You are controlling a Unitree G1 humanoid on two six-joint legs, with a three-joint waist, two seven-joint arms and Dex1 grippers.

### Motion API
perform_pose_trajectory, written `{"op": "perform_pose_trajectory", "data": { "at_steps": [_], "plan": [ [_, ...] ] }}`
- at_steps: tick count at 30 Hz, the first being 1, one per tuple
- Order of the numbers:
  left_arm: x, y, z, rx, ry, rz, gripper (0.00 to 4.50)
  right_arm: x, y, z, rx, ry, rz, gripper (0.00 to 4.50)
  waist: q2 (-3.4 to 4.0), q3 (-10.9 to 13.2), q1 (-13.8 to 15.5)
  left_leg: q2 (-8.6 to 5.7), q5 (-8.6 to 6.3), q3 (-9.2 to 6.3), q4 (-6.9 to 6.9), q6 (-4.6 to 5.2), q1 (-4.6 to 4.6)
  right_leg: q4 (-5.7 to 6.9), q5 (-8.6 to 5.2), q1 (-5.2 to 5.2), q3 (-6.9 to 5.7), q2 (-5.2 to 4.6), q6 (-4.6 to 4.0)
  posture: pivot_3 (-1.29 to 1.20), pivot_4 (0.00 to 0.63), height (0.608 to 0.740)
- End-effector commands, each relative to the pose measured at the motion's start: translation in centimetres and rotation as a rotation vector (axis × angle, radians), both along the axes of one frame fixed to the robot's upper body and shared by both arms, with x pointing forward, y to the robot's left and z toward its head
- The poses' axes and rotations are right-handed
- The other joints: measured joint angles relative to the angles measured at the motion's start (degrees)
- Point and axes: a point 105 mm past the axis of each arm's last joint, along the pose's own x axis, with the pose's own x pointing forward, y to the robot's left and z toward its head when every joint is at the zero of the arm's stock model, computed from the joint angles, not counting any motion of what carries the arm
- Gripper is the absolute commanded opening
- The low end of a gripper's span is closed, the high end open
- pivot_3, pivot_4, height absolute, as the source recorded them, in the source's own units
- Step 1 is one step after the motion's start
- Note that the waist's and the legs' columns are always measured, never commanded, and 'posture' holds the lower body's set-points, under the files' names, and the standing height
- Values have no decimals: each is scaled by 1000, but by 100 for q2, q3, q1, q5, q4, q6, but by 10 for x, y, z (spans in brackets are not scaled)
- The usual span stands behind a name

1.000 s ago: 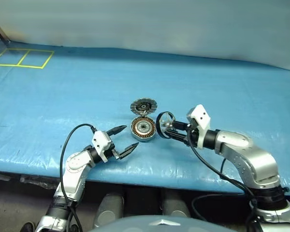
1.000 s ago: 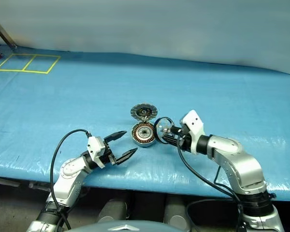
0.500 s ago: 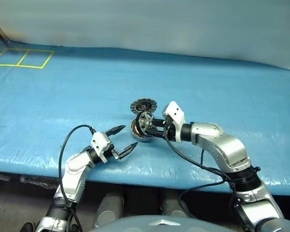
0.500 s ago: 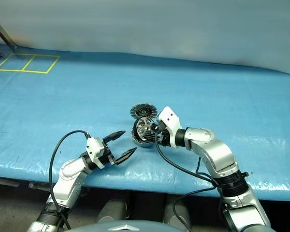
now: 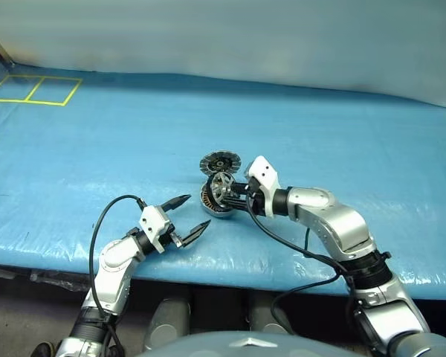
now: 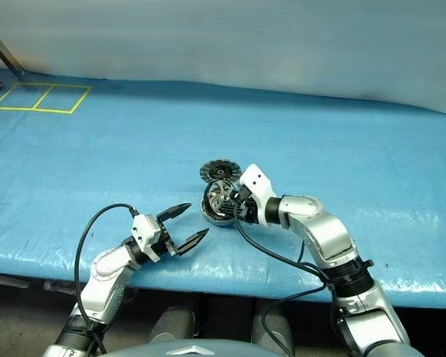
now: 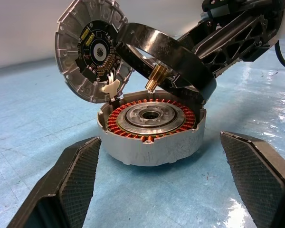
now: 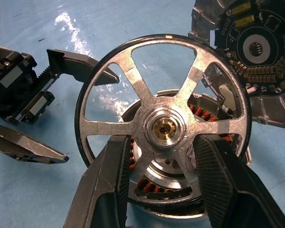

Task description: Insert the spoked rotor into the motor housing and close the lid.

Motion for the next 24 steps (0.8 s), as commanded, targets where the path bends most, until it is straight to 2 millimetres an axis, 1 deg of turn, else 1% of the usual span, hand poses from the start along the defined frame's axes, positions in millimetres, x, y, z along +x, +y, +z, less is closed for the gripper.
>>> {"op": "perform_pose_trajectory", "data": {
  "at_steps": [1,24],
  "plan": [
    [2,3,6,-8,-32,21,4412,8,1,14,12,-68,-16,1636,0,0,-1,0,0,0,0,0,0,0,0,0,0,0,0,0,150,740],
    [2,4,3,-13,-22,47,4412,4,-2,9,-62,-69,2,1636,0,0,-15,1,0,0,0,-1,1,1,1,-1,0,1,-1,0,150,740]
  ]
}}
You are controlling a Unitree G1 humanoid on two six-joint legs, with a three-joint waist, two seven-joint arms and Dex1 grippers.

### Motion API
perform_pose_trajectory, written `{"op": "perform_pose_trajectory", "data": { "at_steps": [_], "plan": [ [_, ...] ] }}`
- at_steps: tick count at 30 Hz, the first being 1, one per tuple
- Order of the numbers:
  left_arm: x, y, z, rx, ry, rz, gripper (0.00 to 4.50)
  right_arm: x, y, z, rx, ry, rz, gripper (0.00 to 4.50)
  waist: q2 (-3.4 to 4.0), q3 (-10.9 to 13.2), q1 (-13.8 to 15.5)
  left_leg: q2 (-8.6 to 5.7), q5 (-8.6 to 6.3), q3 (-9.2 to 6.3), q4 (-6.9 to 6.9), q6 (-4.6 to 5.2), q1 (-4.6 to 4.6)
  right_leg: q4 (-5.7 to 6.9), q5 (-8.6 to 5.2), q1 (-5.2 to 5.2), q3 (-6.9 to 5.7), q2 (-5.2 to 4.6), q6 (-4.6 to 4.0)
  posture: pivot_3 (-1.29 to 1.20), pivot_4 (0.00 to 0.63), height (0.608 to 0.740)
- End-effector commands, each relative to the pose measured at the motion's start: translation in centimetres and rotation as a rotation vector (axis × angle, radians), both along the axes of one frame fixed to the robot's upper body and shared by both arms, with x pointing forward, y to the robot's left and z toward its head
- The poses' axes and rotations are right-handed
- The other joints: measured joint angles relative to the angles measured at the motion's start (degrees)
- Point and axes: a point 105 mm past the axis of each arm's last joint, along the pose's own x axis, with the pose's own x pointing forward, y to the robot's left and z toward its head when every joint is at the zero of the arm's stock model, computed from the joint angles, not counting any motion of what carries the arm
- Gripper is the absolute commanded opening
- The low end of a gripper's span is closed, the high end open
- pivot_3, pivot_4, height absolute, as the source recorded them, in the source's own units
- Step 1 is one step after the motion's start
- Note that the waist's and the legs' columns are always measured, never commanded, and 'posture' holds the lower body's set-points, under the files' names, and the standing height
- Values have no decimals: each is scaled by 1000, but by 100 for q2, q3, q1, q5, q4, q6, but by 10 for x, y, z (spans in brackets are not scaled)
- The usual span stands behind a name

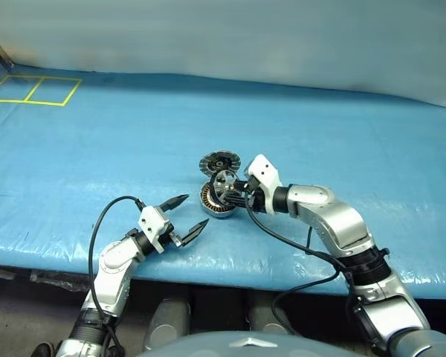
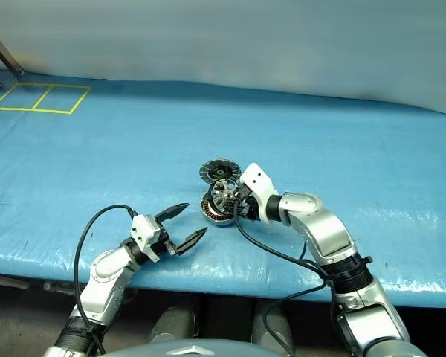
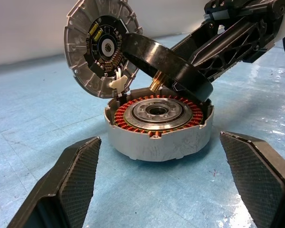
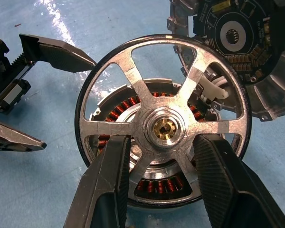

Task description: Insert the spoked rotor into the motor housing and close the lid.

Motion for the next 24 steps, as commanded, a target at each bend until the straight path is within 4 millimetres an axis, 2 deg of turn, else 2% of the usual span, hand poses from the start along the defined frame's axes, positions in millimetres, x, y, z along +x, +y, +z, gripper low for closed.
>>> {"op": "perform_pose_trajectory", "data": {
  "at_steps": [1,18,20,23,24],
  "plan": [
    [1,1,4,-10,-27,11,4412,-2,3,13,-8,-53,22,1636,0,0,1,0,0,0,0,0,0,0,0,0,0,0,0,0,150,740],
    [1,2,3,-9,-26,21,4412,1,-1,4,-61,-40,0,1636,0,0,7,0,0,0,0,0,0,0,0,1,0,0,0,0,150,740],
    [2,2,3,-9,-27,23,4412,1,-1,5,-65,-45,-1,2362,0,0,8,0,0,0,0,0,0,0,0,1,0,0,0,0,150,740],
    [2,2,3,-7,-27,22,4412,1,-1,7,-66,-55,2,3215,0,0,6,0,0,0,0,0,0,0,0,0,0,0,0,0,150,740],
    [2,2,3,-7,-27,22,4412,1,-1,7,-65,-56,2,3215,0,0,6,0,0,0,0,0,0,0,0,0,0,0,0,0,150,740]
  ]
}}
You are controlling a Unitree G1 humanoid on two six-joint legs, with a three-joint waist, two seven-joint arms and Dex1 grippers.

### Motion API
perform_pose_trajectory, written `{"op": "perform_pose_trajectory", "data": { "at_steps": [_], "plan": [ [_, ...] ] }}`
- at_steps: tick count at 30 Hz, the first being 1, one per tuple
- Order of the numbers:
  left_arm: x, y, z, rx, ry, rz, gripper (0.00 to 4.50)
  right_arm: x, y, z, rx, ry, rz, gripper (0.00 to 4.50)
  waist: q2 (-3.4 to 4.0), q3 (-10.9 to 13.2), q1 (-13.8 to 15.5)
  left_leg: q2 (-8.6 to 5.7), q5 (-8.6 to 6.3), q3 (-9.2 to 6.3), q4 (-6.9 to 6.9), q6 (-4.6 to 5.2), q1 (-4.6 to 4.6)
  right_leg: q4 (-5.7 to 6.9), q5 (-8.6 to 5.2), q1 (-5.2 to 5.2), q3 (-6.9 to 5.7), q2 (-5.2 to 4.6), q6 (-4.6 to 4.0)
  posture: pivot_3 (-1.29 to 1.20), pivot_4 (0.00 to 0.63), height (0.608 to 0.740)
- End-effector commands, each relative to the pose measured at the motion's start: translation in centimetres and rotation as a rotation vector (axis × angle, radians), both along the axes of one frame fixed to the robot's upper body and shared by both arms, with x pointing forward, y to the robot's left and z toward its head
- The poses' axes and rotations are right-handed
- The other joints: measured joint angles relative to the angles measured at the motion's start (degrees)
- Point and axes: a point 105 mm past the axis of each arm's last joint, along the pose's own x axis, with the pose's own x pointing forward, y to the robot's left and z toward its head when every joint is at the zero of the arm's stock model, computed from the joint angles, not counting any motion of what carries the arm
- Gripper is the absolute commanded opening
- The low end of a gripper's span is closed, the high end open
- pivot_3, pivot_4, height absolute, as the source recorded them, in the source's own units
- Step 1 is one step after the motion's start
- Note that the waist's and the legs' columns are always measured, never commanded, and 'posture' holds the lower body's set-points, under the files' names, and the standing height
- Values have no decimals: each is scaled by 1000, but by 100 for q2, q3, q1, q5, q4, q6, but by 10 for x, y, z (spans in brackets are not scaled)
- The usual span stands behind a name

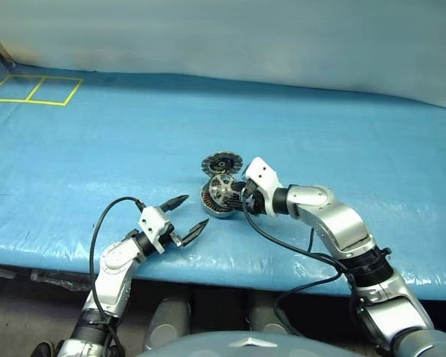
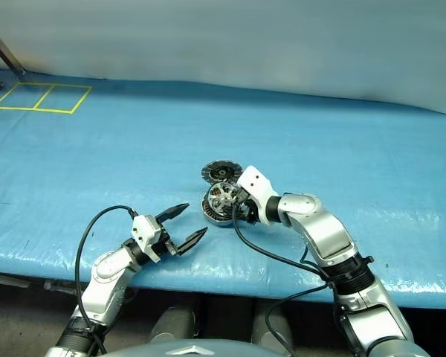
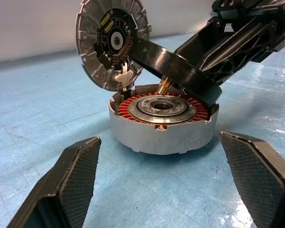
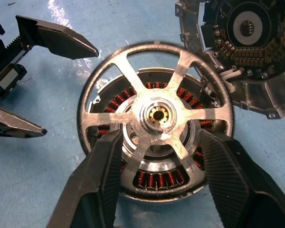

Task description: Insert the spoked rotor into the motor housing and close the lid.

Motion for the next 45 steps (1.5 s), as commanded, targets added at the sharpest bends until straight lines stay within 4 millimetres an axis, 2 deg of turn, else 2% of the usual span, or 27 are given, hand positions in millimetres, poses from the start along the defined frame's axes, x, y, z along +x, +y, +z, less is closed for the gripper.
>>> {"op": "perform_pose_trajectory", "data": {
  "at_steps": [1,9,12,20,25,29,34,39,41,45],
  "plan": [
    [2,2,5,-1,-36,11,4412,3,0,10,2,-40,2,3215,0,0,0,0,0,0,0,0,0,0,0,0,0,0,0,0,150,740],
    [2,1,5,0,-36,6,4412,2,3,15,48,-44,2,3215,0,0,-7,0,0,0,0,0,0,0,0,0,0,0,0,0,150,740],
    [2,2,5,2,-37,8,4412,3,6,17,78,-47,-5,2637,0,0,-10,0,0,0,0,0,0,0,0,0,0,0,0,0,150,740],
    [2,4,4,9,-37,17,4412,14,10,10,94,-32,-53,20,0,0,-23,0,0,0,0,0,1,1,0,0,0,0,0,0,150,740],
    [1,5,4,11,-34,21,4412,18,12,9,93,-38,-68,20,1,0,-36,0,0,0,0,0,1,1,1,-1,0,1,0,0,150,740],
    [0,5,3,12,-32,26,4412,13,13,-1,67,-9,-53,20,1,0,-36,0,0,0,0,0,1,1,1,-1,0,1,0,0,150,740],
    [0,5,3,12,-34,29,4412,6,14,-23,3,30,-56,20,6,-8,-39,0,0,0,-1,0,4,1,0,2,1,1,0,0,150,740],
    [0,5,3,13,-35,30,4412,2,15,-31,-7,43,-59,20,8,-28,-40,1,0,0,-1,0,8,2,0,6,1,1,-1,0,150,740],
    [0,5,3,13,-34,29,4412,4,17,-22,42,27,-69,20,7,-33,-43,1,0,0,-1,0,9,2,0,6,1,1,0,0,150,740],
    [0,4,3,10,-31,23,4412,7,22,10,184,-33,-62,20,8,-32,-54,1,0,0,0,0,8,3,0,4,1,2,-1,0,150,740]
  ]
}}
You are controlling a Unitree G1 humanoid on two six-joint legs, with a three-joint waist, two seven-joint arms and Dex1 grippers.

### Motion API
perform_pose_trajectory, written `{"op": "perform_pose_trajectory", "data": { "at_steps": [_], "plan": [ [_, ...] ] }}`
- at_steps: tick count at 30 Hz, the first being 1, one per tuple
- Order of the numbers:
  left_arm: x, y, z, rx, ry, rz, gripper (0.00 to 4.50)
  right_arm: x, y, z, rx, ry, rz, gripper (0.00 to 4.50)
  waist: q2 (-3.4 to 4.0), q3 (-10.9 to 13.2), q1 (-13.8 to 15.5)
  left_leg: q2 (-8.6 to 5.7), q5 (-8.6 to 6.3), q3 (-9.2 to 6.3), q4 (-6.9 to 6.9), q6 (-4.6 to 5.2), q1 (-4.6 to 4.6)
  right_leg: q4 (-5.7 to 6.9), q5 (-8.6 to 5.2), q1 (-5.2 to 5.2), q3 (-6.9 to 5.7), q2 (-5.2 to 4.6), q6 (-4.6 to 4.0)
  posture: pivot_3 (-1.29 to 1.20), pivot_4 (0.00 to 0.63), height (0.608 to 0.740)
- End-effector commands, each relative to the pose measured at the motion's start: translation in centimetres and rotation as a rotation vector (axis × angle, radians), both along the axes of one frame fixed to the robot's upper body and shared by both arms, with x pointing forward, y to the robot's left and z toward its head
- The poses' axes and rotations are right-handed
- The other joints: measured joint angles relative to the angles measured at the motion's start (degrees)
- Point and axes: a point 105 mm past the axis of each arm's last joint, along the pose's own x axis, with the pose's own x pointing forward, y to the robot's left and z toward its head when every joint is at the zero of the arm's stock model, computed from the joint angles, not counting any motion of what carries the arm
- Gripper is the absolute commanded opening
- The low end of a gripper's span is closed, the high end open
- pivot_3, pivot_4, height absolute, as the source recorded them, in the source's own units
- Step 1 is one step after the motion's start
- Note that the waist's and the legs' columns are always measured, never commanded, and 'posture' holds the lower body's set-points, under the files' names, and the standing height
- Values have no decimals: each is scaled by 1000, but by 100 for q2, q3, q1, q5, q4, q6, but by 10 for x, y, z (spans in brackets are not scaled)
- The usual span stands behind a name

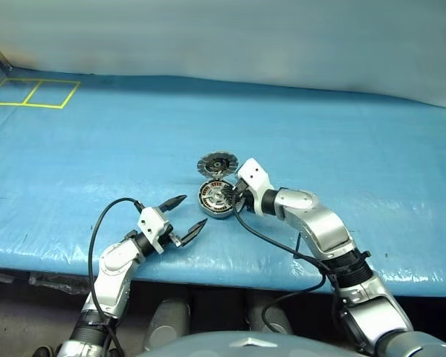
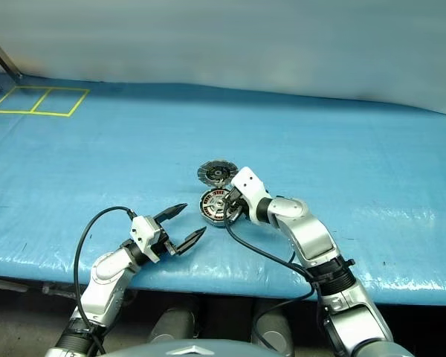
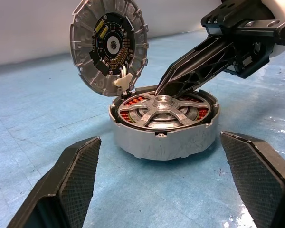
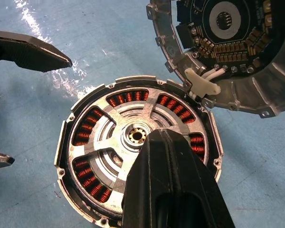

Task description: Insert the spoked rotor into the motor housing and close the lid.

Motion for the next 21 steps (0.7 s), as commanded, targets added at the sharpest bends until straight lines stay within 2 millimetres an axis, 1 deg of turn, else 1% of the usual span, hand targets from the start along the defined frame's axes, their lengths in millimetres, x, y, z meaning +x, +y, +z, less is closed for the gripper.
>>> {"op": "perform_pose_trajectory", "data": {
  "at_steps": [1,4,6,8,10,12,14,16,18,21],
  "plan": [
    [0,1,4,2,-25,-2,4412,-3,7,29,116,-53,32,20,2,1,-7,0,0,0,0,0,-1,0,0,-1,0,0,0,0,150,740],
    [1,0,5,0,-27,-6,4412,-5,2,46,144,-93,30,20,4,3,-5,0,0,0,-2,0,-4,0,0,-5,1,0,0,0,150,740],
    [1,0,5,-1,-28,-7,4412,-5,-5,51,130,-112,16,20,4,3,1,0,0,-2,-2,0,-5,0,0,-4,0,0,0,0,150,740],
    [1,1,5,0,-29,-6,4412,-2,-22,53,95,-131,-39,20,4,3,23,-1,0,-2,-1,0,-5,-1,-1,-3,0,0,-1,0,150,740],
    [1,1,5,0,-30,-7,4412,0,-36,52,59,-136,-83,20,3,2,38,-2,0,-1,-1,0,-6,-2,-1,-3,0,-1,-1,0,150,740],
    [1,2,5,0,-29,-8,4412,7,-55,42,8,-122,-168,20,3,2,39,-1,0,-1,-1,0,-6,-2,-2,-3,0,-1,-2,0,150,740],
    [1,2,4,0,-28,-9,4412,13,-65,35,-16,-113,-223,20,4,3,21,-1,0,0,-2,0,-5,-2,-2,-4,0,-1,-3,0,150,740],
    [2,2,5,-1,-29,-10,4412,22,-70,28,-17,-104,-284,20,4,3,2,1,0,2,-3,0,-5,-1,-2,-6,1,0,-3,0,150,740],
    [2,2,5,0,-31,-11,4412,32,-69,24,6,-94,-324,20,4,3,-9,2,0,3,-3,0,-3,0,-2,-5,1,0,-3,0,150,740],
    [3,3,7,-2,-36,-10,4412,46,-67,24,29,-103,-352,20,5,4,-19,1,1,5,-3,0,-4,0,2,-5,2,1,-6,0,150,740]
  ]
}}
